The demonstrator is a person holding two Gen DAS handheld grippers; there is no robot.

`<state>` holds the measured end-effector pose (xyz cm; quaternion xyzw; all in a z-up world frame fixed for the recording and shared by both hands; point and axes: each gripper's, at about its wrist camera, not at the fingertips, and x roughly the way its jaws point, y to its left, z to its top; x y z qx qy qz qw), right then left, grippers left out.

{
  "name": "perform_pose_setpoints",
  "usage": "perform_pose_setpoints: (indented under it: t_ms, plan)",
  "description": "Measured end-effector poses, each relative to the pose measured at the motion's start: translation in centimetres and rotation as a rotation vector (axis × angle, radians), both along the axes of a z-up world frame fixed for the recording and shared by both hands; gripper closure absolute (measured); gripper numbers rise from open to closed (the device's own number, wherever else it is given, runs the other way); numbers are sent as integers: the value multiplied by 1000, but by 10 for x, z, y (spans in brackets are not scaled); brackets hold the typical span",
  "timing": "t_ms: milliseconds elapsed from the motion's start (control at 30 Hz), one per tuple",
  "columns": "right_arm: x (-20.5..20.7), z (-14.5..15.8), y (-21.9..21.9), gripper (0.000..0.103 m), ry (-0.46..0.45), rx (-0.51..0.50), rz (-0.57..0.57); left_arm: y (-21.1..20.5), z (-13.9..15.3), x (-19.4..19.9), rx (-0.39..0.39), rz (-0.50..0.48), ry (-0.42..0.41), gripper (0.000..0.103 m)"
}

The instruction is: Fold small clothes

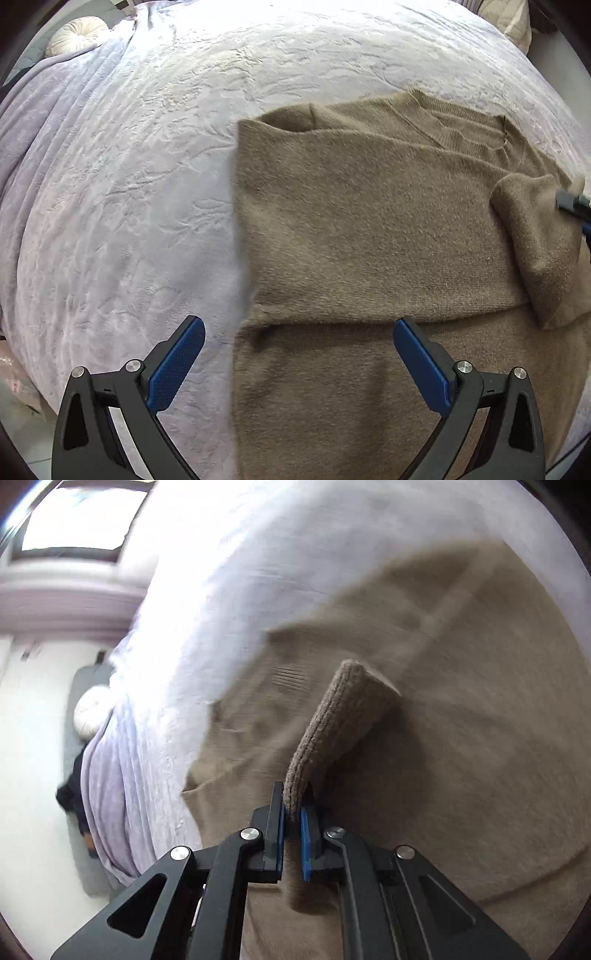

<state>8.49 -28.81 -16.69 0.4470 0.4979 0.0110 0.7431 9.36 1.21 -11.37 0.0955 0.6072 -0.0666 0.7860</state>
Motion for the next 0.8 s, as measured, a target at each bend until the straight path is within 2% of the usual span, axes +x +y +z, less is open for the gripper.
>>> perform_pose_setpoints:
  t_ms: [67,167,267,333,400,500,600,667,700,800]
  plan:
    - [16,21,38,96,-102,-71,149,13,4,0,9,13,-10,0]
    - [37,30,100,94,-122,-238,387,32,3,2,27,48,-5,0]
    - [53,8,157,91,-46,-313,592,51,3,2,32,85,1,0]
    - [48,-3,176,85,8,-374,651,60,7,3,19,95,2,0]
    - [39,-5,178,83,3,-364,642,70,12,2,-14,91,4,0]
    - [18,2,155,72,4,-290,561,82,25,5,-96,52,20,0]
    - [-11,8,116,62,30,-228,433,66,33,14,-213,1,49,0]
    - [-32,5,85,61,62,-181,346,55,33,23,-280,-48,100,0]
    - [-43,4,71,61,82,-160,299,47,31,24,-293,-60,123,0]
    - [-65,-5,38,59,121,-67,172,24,29,26,-265,-80,124,0]
